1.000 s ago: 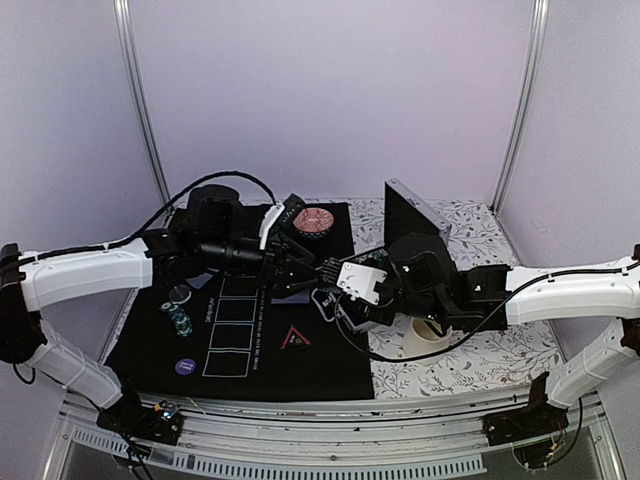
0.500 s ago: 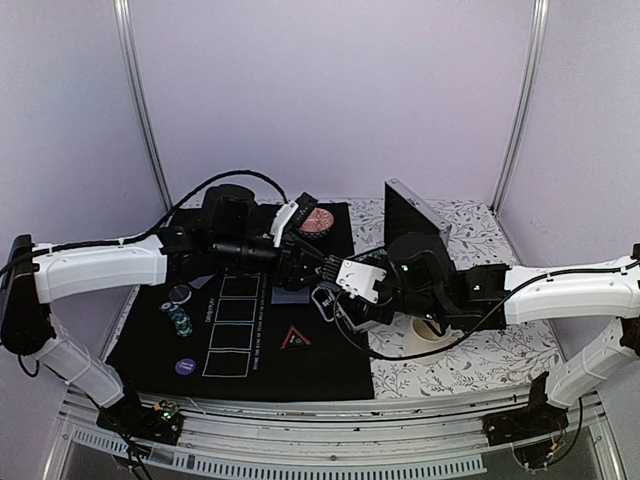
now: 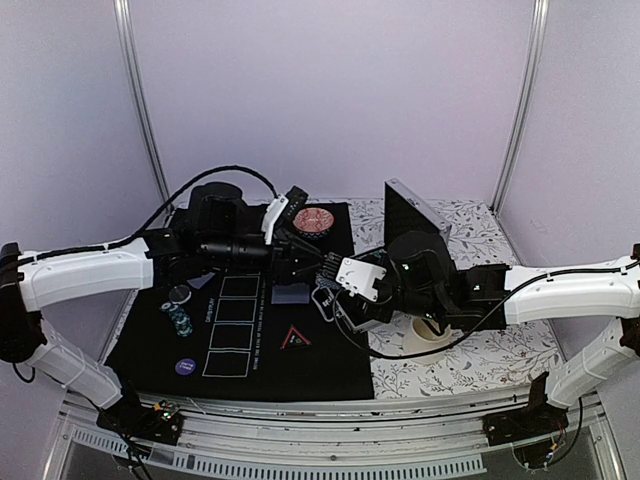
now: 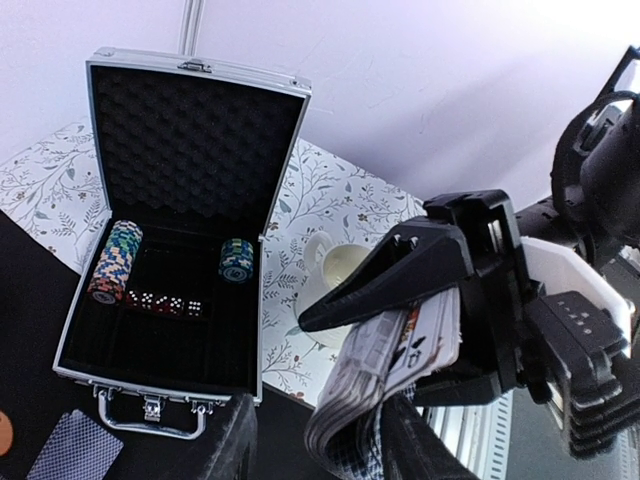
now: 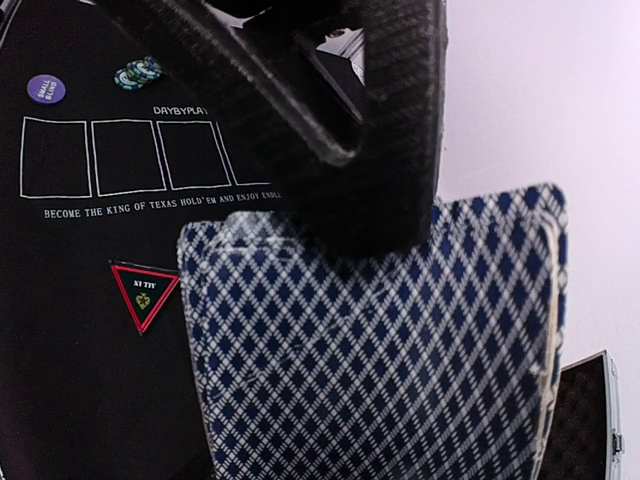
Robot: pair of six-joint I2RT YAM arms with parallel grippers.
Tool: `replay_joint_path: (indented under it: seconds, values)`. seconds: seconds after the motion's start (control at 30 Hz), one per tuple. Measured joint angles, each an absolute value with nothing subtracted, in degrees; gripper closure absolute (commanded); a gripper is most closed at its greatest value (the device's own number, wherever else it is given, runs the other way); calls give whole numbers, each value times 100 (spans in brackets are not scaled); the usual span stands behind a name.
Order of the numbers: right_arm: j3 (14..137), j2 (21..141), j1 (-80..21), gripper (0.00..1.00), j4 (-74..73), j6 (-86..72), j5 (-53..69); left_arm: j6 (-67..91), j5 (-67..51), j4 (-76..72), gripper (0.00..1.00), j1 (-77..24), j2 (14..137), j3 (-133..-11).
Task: Distribute texas hold em gaming equipment
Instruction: Pick up the poker card from the face-down deck piles.
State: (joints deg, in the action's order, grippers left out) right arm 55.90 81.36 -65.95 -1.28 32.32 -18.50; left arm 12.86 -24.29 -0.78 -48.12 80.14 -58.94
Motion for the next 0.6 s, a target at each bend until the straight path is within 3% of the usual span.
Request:
replay_joint_path:
  seconds: [0.1,0.17,0.3,0.47,0.6]
  values:
    - [5590,8136,-6595,56,-128,3236,-1850,1262,-2375,-67,51,-4810,7983,-5887]
    - [5590,8136,-6595,56,-130,3238,-1848,1243,-2359,-51,36,-4810,7972,-5885]
    - [5590,8136,-6595,56,-132,3236,-1848,1227,-2493,-58,22,-4792,7972,-5885]
    - [5590,8136,-6600,56,-130,3238,-1820,1229,-2661,-183,22,-4786,8106,-5889]
    - [5590,8136,-6600,56,-132,3238,-1800,1269,-2808,-224,30,-4790,8468,-5964]
